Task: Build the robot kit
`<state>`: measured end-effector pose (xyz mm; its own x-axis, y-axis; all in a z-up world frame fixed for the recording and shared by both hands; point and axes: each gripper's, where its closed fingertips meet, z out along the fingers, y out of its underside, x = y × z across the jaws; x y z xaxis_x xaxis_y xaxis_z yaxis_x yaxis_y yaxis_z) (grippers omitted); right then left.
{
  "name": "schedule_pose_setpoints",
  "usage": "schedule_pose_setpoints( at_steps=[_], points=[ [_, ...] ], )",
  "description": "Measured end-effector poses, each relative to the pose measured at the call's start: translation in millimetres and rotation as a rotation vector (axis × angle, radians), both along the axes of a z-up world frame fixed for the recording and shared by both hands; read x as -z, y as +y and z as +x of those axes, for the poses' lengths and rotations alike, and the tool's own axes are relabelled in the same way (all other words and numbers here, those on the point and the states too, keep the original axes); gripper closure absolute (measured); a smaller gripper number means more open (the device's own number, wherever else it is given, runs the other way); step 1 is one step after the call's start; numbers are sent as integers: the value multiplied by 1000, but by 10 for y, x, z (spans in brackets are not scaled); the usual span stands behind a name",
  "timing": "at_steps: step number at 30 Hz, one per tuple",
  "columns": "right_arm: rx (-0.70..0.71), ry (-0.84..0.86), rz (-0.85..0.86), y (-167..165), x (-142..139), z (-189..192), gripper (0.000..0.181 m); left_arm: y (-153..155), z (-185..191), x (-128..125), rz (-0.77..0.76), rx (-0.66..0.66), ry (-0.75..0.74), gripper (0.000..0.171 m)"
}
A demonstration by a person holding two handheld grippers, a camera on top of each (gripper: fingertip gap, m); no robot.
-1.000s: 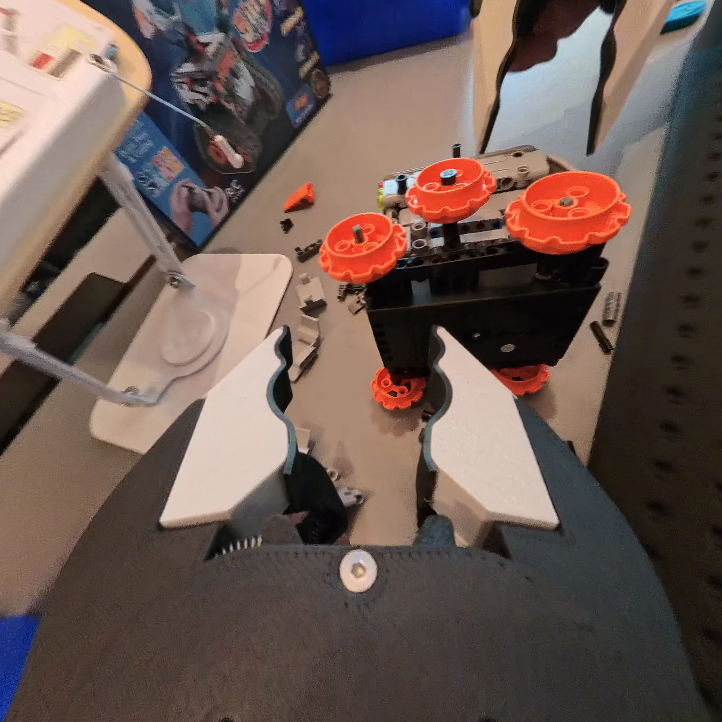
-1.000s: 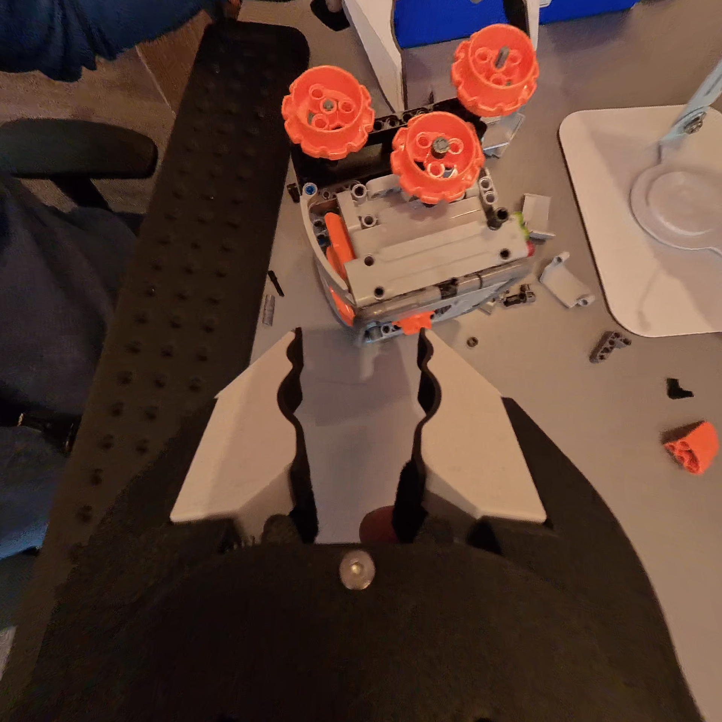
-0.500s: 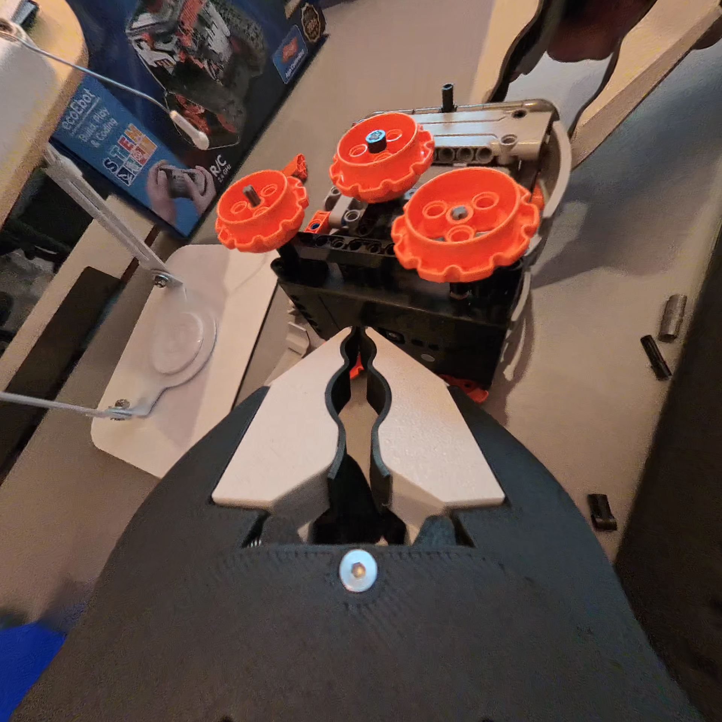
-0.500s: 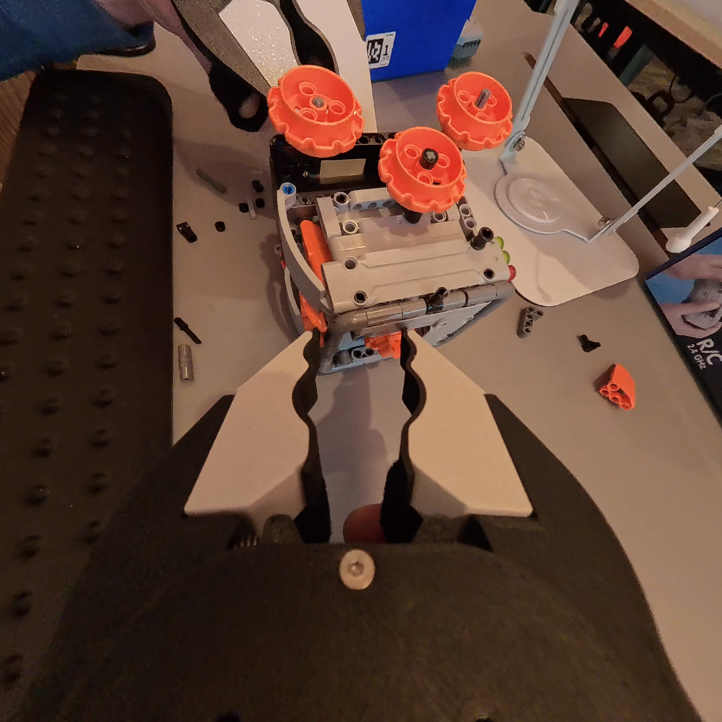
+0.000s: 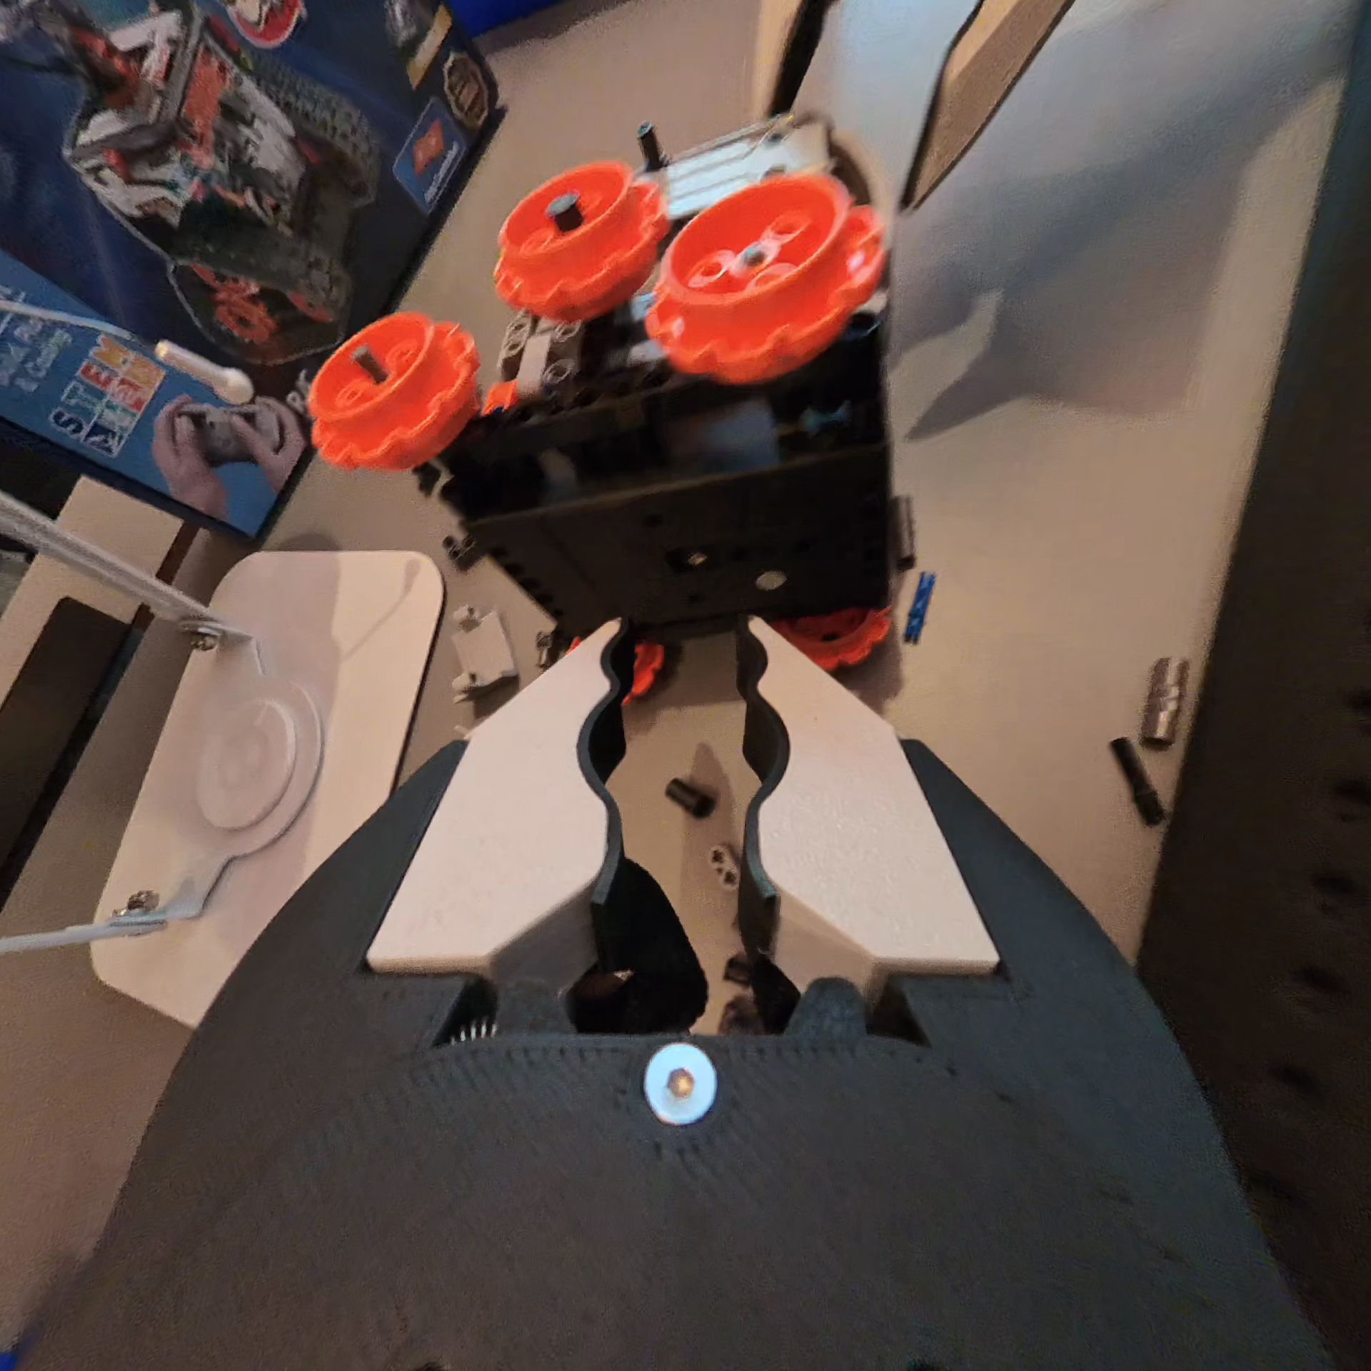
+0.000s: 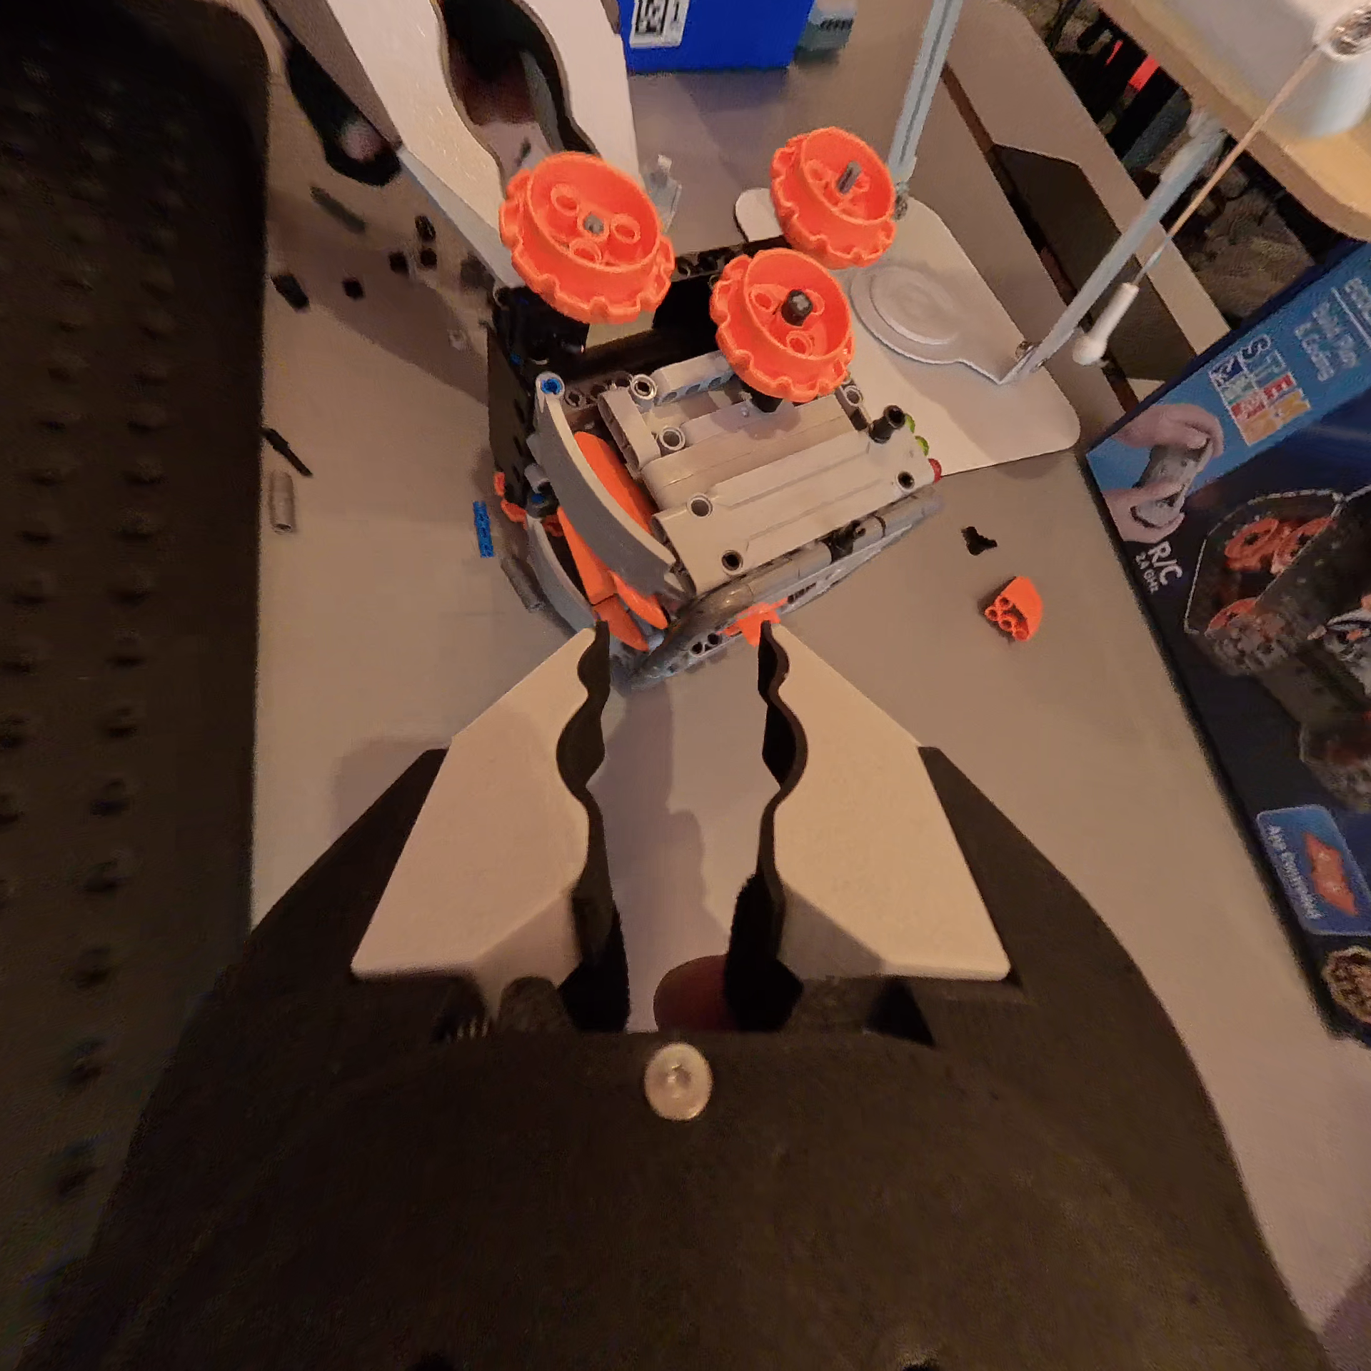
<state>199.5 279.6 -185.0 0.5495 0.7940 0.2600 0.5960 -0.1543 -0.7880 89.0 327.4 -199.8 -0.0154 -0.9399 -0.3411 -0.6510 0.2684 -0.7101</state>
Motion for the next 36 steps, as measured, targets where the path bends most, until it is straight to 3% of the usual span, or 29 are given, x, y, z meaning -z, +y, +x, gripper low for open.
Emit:
schedule_pose_setpoints(
  at_steps=[4, 7, 8, 10, 15, 19, 26, 36],
  points=[
    [46, 91, -78, -62, 7, 56, 130, 293, 16, -58, -43, -45, -13, 119],
    [102, 145, -97, 8, 51, -26, 119, 425, 136, 55, -79, -16, 21, 107],
    [125, 156, -65, 50, 38, -52, 125, 420, 168, 121, -109, 10, 44, 106],
    [140, 163, -61, 66, 67, -116, 110, 392, 250, 146, -178, 60, 32, 104],
    [224, 195, -100, 200, 127, -27, 111, 302, 379, 183, -239, 123, 23, 100],
    [184, 163, -75, 263, 140, 75, 112, 167, 478, 204, -166, 162, 43, 109],
    [111, 142, -59, 274, 109, 281, 113, 128, 662, 196, -93, 125, 12, 110],
    [44, -166, 166, 281, -231, 591, 113, 229, 1032, -31, 267, 19, -128, 112]
  ],
)
